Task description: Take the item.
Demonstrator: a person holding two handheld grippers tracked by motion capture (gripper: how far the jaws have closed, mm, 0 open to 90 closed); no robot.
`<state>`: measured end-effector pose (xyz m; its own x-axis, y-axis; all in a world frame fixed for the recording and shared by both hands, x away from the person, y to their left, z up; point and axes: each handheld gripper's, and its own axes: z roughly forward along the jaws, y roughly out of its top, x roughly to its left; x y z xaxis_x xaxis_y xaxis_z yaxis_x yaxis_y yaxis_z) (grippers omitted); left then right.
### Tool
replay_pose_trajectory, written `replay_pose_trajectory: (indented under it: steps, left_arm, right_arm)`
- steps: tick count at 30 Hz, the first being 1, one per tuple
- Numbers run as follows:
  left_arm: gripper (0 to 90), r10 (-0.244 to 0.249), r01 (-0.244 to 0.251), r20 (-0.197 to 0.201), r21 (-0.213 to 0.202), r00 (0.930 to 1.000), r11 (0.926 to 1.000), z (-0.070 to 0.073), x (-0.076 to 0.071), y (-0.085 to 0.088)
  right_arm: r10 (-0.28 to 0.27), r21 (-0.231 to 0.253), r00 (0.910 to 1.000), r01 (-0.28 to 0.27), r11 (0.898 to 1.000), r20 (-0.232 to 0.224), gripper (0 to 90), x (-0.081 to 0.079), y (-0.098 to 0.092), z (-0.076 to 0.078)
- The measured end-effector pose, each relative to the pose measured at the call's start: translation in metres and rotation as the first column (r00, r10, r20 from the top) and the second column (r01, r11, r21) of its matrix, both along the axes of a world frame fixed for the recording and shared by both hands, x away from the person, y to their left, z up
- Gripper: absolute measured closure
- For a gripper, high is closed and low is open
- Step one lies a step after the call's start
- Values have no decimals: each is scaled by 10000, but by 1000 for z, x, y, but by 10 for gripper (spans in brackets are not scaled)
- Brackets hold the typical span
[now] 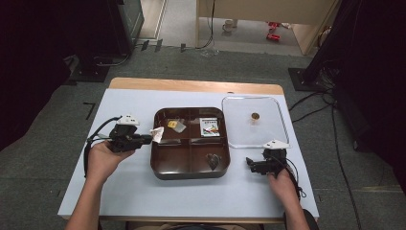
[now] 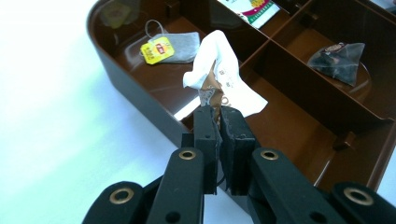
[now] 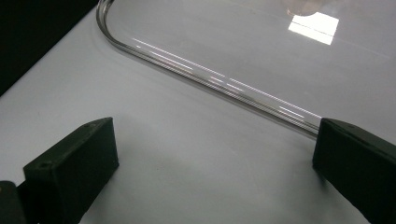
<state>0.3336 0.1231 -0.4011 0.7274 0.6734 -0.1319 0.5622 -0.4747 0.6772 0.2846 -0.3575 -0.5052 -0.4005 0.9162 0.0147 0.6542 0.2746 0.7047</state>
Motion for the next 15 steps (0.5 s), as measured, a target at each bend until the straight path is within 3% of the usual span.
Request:
replay_pose_trajectory:
  steps: [15]
  left_arm:
    - [871,914,-914,-53,-16,9958,9958,-2,4,29]
  right_arm:
    - [-10,13,10000,10,10000,-1,0,0,0,0]
